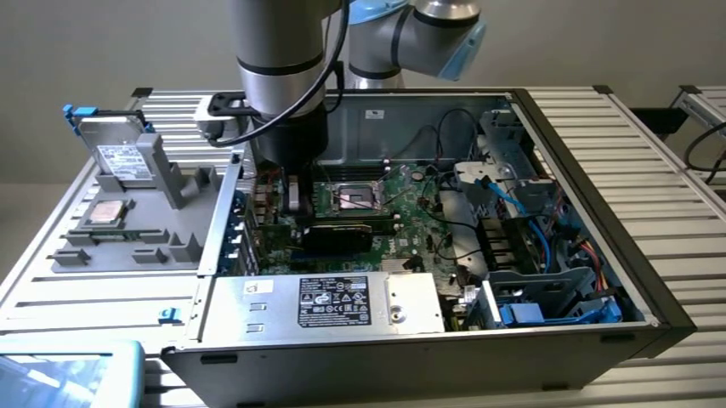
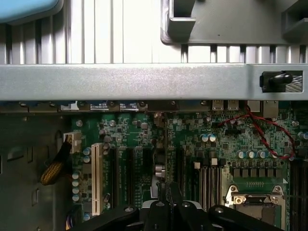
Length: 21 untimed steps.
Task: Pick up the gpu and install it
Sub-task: 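Press down on the gpu until it lock into place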
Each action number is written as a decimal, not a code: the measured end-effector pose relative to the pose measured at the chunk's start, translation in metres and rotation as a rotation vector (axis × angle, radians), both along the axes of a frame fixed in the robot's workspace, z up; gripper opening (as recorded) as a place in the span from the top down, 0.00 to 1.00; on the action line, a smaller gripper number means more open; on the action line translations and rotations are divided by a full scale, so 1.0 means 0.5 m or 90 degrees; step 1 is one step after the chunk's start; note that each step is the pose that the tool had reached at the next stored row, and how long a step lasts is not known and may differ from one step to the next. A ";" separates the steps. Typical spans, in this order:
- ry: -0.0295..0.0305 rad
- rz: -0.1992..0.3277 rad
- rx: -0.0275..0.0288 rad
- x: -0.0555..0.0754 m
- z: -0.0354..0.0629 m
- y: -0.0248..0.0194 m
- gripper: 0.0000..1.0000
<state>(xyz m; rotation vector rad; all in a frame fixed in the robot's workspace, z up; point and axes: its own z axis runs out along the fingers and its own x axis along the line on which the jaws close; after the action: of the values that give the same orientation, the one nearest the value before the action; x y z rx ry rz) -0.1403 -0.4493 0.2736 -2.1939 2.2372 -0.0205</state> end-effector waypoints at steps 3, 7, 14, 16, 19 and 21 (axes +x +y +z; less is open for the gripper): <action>-0.0002 0.000 0.0000 -0.001 -0.004 0.0000 0.88; -0.0002 0.000 -0.0008 -0.001 -0.010 -0.0003 0.88; -0.0001 0.000 0.0008 -0.004 -0.015 0.0005 0.88; 0.0012 0.000 0.0001 0.001 0.002 0.0003 0.88; 0.0063 0.000 0.0001 0.020 0.012 0.0002 0.88; 0.0080 0.000 0.0000 0.037 0.013 -0.0001 0.88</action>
<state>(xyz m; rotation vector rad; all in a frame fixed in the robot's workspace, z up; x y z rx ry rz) -0.1218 -0.4493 0.2799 -2.2002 2.2436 -0.0067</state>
